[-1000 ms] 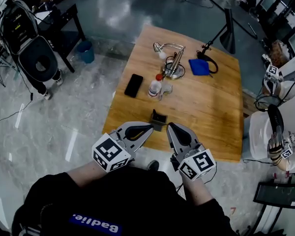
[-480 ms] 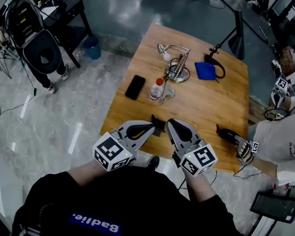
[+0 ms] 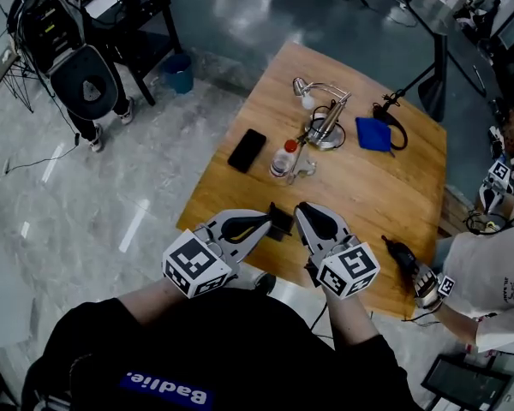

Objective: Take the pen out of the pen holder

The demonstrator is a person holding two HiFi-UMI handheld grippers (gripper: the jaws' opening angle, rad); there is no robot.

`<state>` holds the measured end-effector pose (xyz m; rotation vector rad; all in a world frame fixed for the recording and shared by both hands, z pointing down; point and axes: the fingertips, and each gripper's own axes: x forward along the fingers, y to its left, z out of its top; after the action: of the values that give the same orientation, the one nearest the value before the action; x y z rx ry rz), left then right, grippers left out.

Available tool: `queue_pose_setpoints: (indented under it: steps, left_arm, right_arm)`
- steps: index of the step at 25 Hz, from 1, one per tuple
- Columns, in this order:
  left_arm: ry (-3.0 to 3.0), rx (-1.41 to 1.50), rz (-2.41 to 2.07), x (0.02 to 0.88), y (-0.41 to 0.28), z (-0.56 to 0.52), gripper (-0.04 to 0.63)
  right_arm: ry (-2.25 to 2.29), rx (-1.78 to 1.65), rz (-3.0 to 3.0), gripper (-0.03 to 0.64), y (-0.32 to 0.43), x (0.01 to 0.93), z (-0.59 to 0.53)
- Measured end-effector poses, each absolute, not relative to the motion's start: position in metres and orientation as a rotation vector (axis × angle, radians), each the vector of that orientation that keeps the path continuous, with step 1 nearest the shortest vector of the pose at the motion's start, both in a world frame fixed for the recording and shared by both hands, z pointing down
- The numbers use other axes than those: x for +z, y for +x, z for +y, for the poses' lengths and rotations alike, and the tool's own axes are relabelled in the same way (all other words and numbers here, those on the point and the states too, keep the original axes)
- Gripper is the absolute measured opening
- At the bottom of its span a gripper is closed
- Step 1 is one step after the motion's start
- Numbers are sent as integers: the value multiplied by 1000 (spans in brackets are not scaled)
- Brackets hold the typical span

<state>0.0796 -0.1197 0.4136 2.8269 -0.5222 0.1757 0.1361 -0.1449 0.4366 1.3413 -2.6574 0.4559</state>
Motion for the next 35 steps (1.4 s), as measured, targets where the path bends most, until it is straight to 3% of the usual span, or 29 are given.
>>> queue_pose_setpoints:
  steps: [35]
  left_arm:
    - [2755,170,-734,433,40,-115,-2]
  right_arm:
    - [851,625,-2317,104,119,570,-174]
